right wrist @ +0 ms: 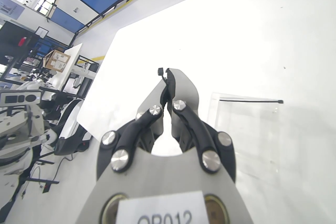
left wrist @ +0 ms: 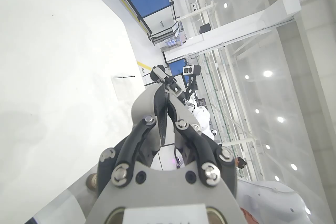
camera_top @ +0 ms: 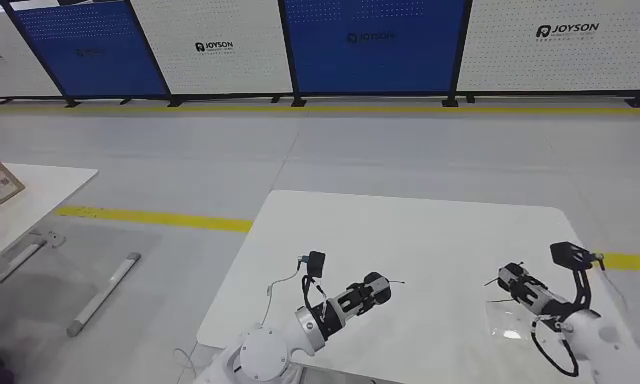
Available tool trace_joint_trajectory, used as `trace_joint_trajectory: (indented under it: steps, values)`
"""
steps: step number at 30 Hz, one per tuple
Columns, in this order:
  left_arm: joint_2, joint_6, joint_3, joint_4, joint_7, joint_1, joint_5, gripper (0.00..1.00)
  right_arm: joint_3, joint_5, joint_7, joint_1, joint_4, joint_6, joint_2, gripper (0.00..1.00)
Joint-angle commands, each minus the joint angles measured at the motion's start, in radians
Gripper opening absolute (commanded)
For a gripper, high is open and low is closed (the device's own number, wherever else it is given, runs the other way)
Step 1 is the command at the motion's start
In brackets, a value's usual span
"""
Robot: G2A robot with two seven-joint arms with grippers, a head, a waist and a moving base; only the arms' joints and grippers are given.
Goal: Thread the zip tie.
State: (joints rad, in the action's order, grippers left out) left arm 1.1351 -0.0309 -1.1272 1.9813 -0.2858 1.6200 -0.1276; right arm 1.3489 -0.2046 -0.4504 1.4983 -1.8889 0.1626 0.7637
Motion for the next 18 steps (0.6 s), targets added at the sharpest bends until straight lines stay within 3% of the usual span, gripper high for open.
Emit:
trace_joint_trajectory:
  steps: [1, 5, 12, 15, 18]
  values:
    - [0.0, 0.0, 0.0, 0.0, 0.0, 0.0, 0.0, 0.0, 0.0, 0.034, 0.066, 0.011, 0.017, -0.037, 0.007, 0.0]
    - [0.0, 0.0, 0.0, 0.0, 0.0, 0.0, 0.0, 0.0, -0.029, 0.087, 0.126, 0.019, 0.085, -0.151, 0.023, 0.0]
    - [0.0, 0.0, 0.0, 0.0, 0.0, 0.0, 0.0, 0.0, -0.167, 0.136, 0.159, -0.073, 0.202, -0.268, 0.067, 0.0]
    - [0.0, 0.0, 0.0, 0.0, 0.0, 0.0, 0.0, 0.0, -0.219, 0.129, 0.155, -0.12, 0.242, -0.289, 0.086, 0.0]
    - [0.0, 0.0, 0.0, 0.0, 0.0, 0.0, 0.0, 0.0, -0.231, 0.117, 0.163, -0.135, 0.251, -0.288, 0.092, 0.0]
